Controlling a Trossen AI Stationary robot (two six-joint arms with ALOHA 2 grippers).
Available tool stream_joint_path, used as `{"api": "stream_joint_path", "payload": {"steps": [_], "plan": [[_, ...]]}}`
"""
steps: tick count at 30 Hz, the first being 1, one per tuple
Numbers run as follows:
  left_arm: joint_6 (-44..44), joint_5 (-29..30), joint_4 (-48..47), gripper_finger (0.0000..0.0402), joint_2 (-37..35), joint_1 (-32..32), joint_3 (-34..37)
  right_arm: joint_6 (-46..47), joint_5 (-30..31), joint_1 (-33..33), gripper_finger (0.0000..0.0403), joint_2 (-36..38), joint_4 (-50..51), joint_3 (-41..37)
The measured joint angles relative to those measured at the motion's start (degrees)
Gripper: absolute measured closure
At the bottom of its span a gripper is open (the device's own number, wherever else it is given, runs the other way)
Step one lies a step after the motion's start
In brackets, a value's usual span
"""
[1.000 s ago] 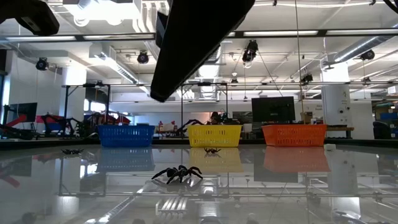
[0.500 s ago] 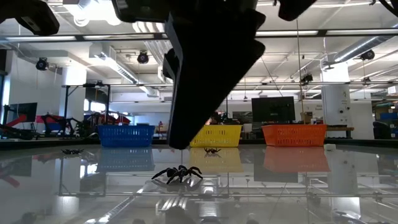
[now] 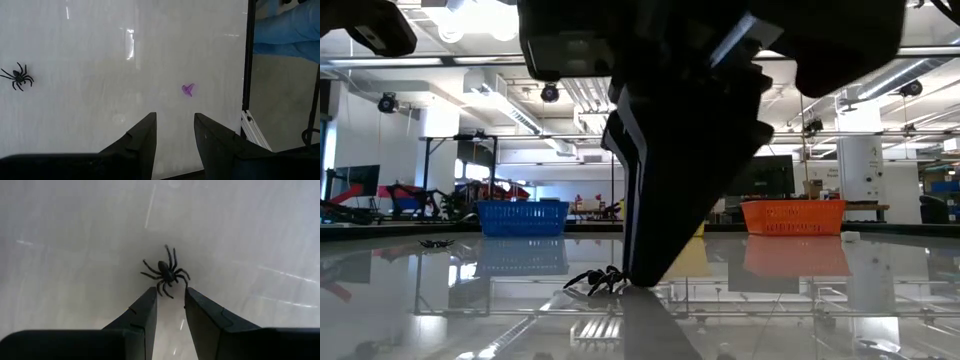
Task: Sort Halloween decoration
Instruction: Put the black spider toy into the blue basket
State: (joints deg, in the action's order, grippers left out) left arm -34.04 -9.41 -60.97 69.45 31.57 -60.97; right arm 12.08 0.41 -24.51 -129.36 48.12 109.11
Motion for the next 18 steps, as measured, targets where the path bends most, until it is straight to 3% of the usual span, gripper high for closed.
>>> {"api": "stream_joint_path", "payload": {"steps": [7,18], "plan": [[0.0,0.0,1.5,0.0287,0.0,0.0,0.0,2.4,1.3,0.0,0.0309,0.2,0.1,0.2],[0.0,0.0,1.6,0.0287,0.0,0.0,0.0,4.5,0.5,-0.1,0.0256,0.3,-0.5,0.3]]}}
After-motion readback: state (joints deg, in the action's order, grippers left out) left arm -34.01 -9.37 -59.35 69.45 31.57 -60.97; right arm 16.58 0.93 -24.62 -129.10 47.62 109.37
